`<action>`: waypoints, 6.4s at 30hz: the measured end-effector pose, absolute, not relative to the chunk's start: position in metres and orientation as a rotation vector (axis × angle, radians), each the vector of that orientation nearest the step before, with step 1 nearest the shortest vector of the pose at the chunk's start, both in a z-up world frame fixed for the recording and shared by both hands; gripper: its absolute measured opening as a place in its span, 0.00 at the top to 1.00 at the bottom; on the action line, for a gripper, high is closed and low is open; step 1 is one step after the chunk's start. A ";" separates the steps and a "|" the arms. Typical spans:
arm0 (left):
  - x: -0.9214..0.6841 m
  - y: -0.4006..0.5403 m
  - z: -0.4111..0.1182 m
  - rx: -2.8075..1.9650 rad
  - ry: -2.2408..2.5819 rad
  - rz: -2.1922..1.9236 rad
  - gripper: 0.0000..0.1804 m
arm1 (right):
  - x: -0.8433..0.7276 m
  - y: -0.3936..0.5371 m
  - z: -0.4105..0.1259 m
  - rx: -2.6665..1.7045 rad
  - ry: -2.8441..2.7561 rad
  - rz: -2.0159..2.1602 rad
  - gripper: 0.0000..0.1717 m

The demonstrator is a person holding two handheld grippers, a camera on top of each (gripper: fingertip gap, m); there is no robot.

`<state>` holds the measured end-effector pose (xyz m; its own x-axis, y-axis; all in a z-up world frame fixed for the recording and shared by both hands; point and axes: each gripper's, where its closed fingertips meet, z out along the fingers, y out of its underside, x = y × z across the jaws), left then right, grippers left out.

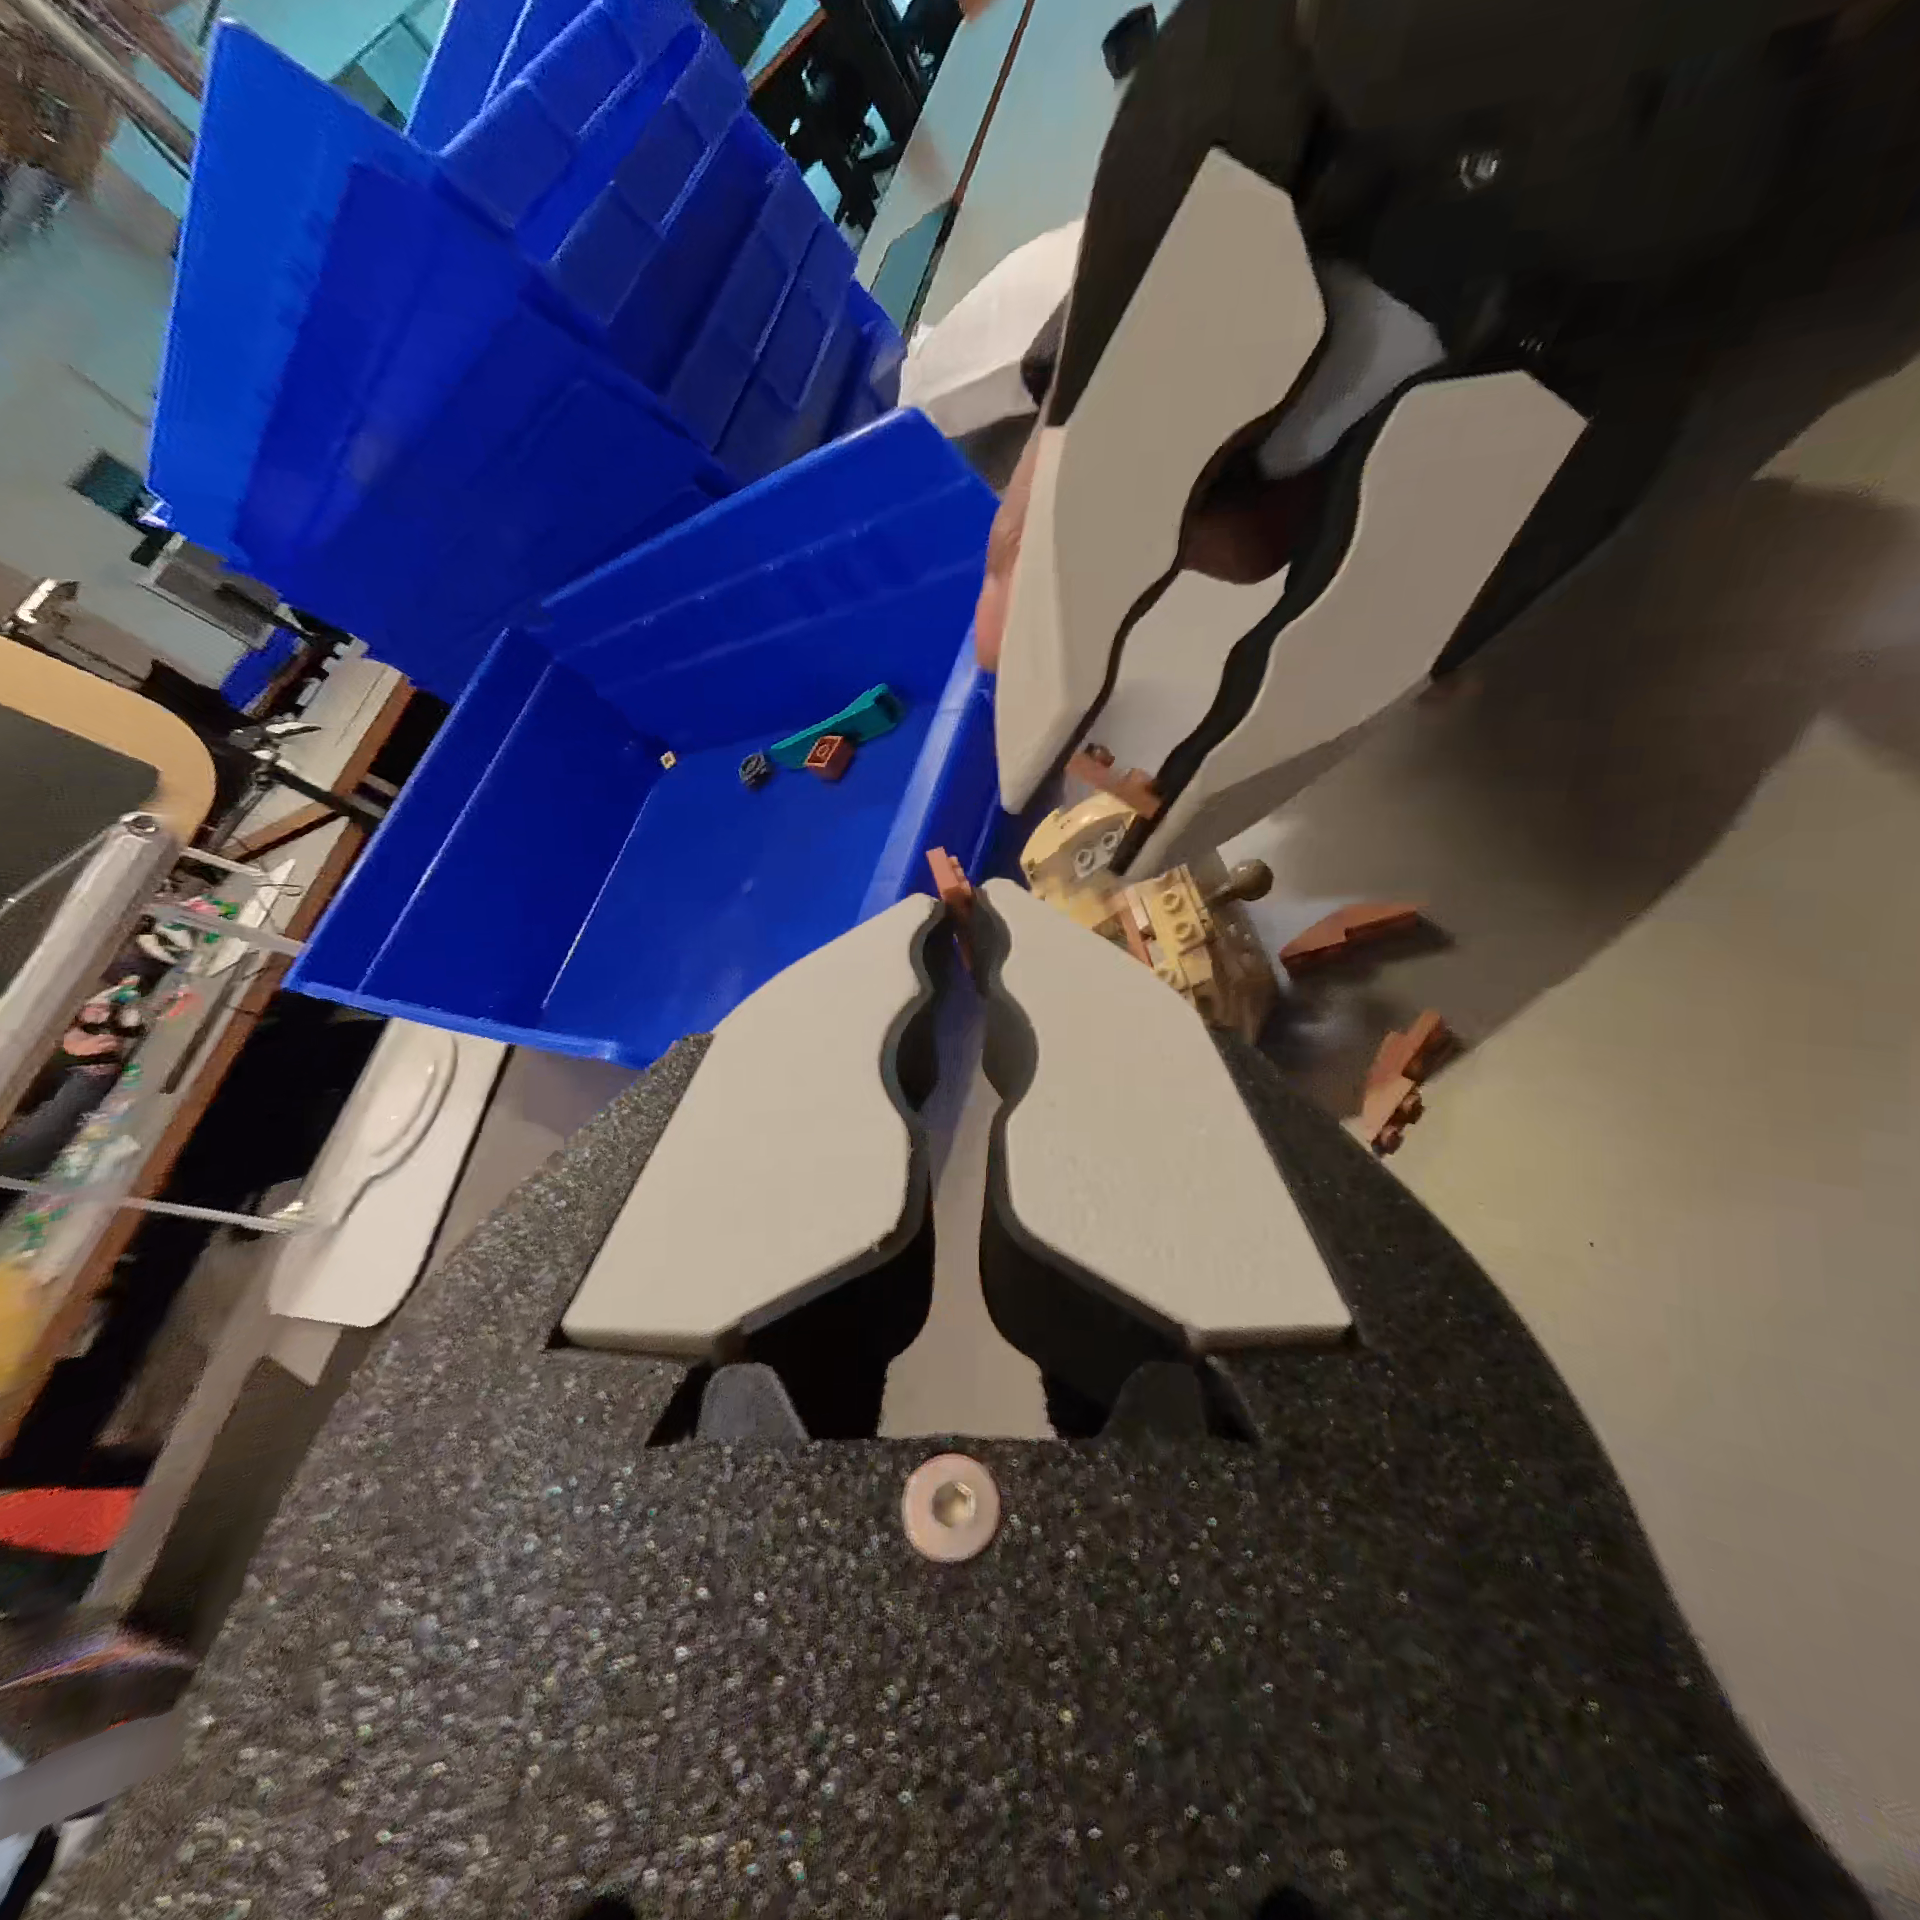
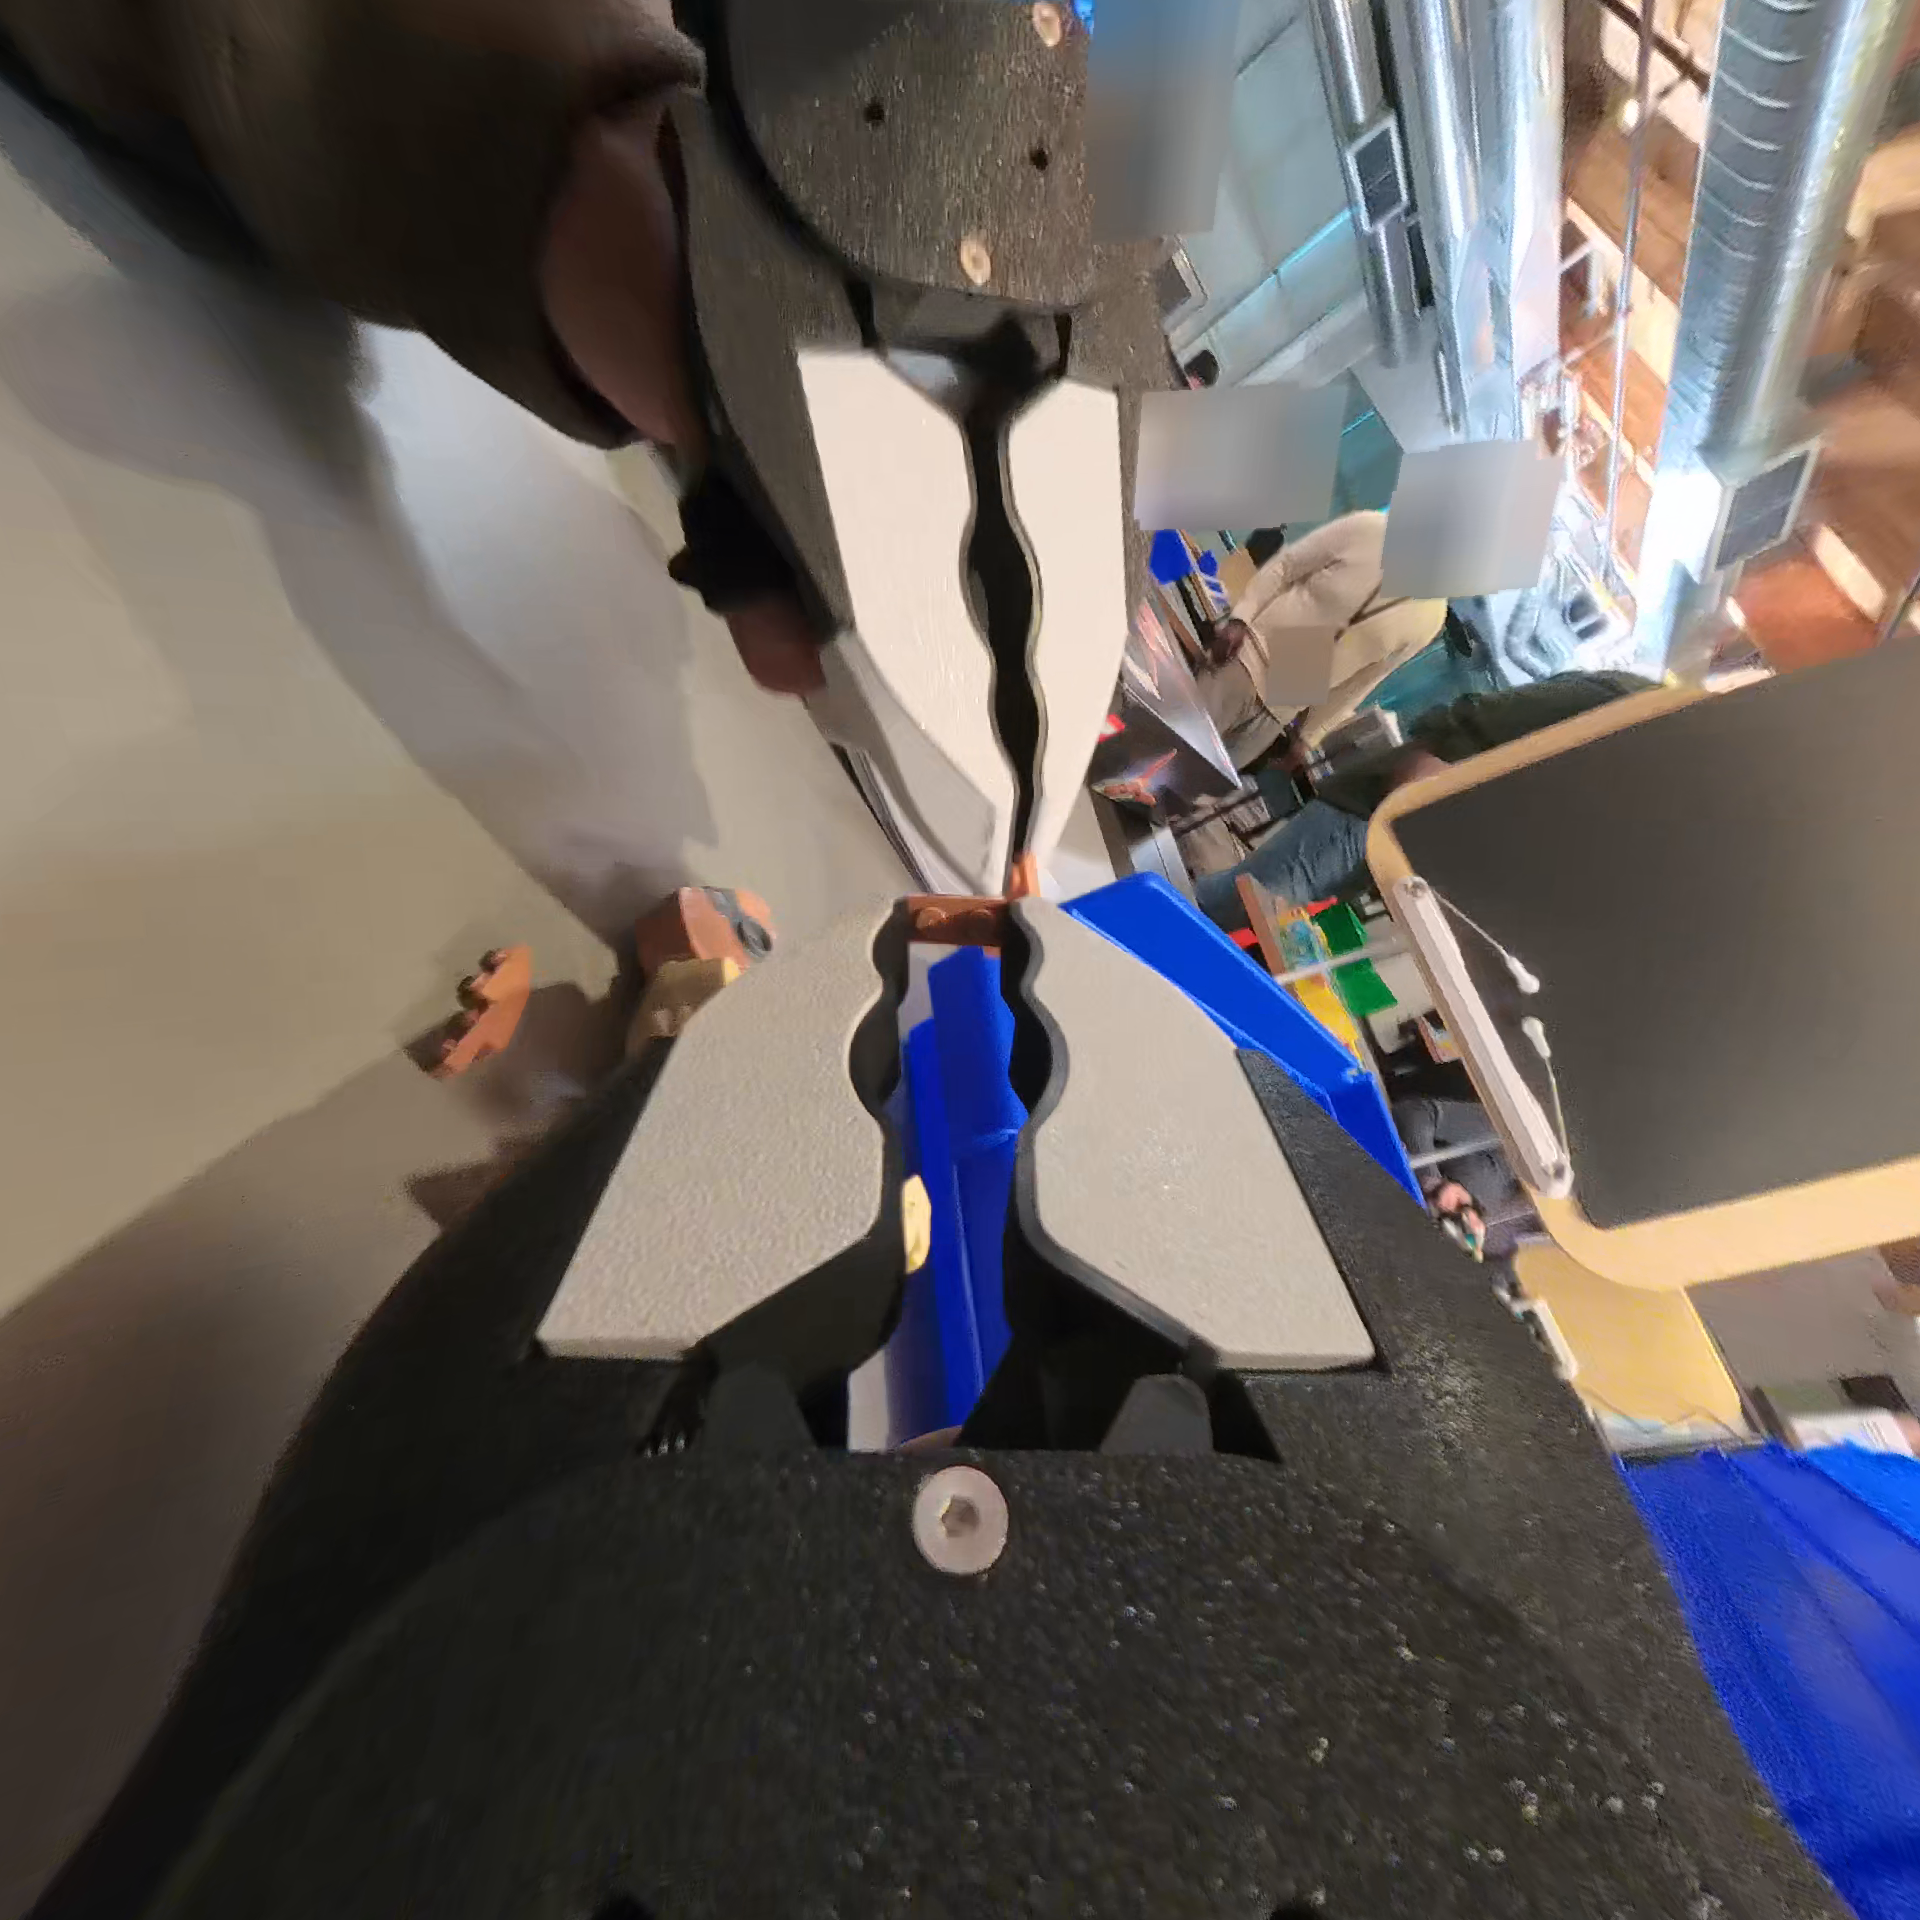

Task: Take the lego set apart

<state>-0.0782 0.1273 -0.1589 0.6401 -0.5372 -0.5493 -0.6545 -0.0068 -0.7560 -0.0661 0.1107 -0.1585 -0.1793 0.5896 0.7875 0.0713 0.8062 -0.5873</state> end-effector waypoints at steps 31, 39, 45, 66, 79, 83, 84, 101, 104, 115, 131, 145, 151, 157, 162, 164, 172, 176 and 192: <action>-0.065 0.124 -0.150 -1.736 0.581 -0.752 0.98 | -0.080 0.128 -0.154 -0.523 -1.616 0.305 0.90; -0.082 0.135 -0.138 -1.682 0.470 -0.648 0.90 | -0.066 0.244 -0.156 -1.155 -1.355 0.101 0.78; -0.082 0.135 -0.141 -1.696 0.487 -0.606 0.91 | -0.069 0.218 -0.155 -1.111 -1.492 0.353 0.80; -0.089 0.136 -0.142 -1.694 0.488 -0.560 0.96 | -0.030 0.107 -0.254 -1.300 -2.304 0.645 0.93; -0.090 0.134 -0.136 -1.673 0.482 -0.552 0.97 | -0.062 0.184 -0.151 -1.368 -1.551 0.982 0.94; -0.089 0.133 -0.135 -1.671 0.486 -0.552 0.97 | -0.057 0.237 -0.151 -1.446 -1.365 0.767 0.80; -0.089 0.133 -0.135 -1.670 0.487 -0.550 0.97 | -0.057 0.235 -0.154 -1.430 -1.392 0.742 0.79; -0.096 0.135 -0.133 -1.662 0.462 -0.529 0.98 | -0.047 0.079 -0.240 -1.232 -2.250 0.769 0.89; -0.096 0.135 -0.132 -1.660 0.463 -0.529 0.99 | -0.045 0.079 -0.249 -1.239 -2.284 0.723 0.90; -0.099 0.136 -0.130 -1.651 0.449 -0.518 0.99 | -0.061 0.100 -0.196 -1.166 -1.999 0.886 0.96; -0.100 0.136 -0.134 -1.662 0.456 -0.498 0.99 | 0.014 0.246 -0.163 -1.436 -1.656 0.841 0.88; -0.094 0.136 -0.138 -1.670 0.480 -0.503 0.99 | 0.025 0.268 -0.252 -1.606 -1.893 0.640 0.81; -0.091 0.136 -0.141 -1.682 0.498 -0.506 0.99 | 0.032 0.249 -0.251 -1.619 -1.984 0.731 0.95; -0.079 0.132 -0.147 -1.673 0.626 -0.428 0.98 | 0.024 0.193 -0.213 -1.530 -2.000 1.206 0.95; -0.056 0.123 -0.158 -1.571 0.932 -0.135 0.95 | -0.003 0.154 -0.198 -1.624 -1.942 1.473 0.95; -0.051 0.122 -0.165 -1.509 1.066 0.068 0.94 | -0.012 0.140 -0.199 -1.659 -1.952 1.504 0.95; -0.040 0.121 -0.185 -1.358 1.342 0.461 0.91 | -0.028 0.122 -0.193 -1.683 -1.950 1.568 0.96; -0.038 0.120 -0.186 -1.309 1.392 0.550 0.91 | -0.030 0.117 -0.191 -1.677 -1.956 1.577 0.96; -0.043 0.122 -0.190 -1.484 1.307 0.380 0.97 | -0.039 0.115 -0.186 -1.461 -1.993 1.396 0.96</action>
